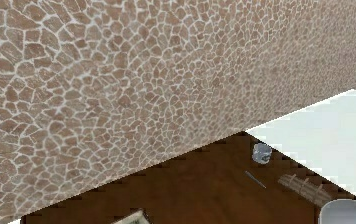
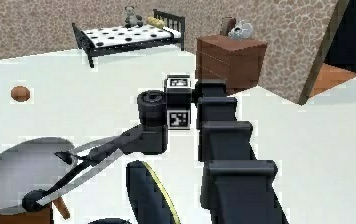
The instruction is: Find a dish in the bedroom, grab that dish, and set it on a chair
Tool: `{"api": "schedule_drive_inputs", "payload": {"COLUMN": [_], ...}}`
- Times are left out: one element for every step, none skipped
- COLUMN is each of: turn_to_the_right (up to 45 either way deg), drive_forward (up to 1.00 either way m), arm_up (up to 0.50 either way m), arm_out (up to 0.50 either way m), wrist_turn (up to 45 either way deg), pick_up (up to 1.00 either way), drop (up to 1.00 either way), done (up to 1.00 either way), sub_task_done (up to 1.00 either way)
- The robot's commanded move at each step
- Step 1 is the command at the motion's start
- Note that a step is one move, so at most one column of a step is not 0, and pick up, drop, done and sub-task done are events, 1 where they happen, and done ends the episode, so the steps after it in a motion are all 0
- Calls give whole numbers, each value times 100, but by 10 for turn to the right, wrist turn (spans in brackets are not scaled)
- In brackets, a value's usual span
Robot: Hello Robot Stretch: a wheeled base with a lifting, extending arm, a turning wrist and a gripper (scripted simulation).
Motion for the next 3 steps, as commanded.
{"api": "schedule_drive_inputs", "payload": {"turn_to_the_right": [0,0,0], "drive_forward": [0,0,0], "arm_up": [-50,0,0], "arm_out": [0,0,-10], "wrist_turn": [0,0,0], "pick_up": [0,0,0], "drop": [0,100,0], "done": [0,0,0], "sub_task_done": [0,0,0]}}
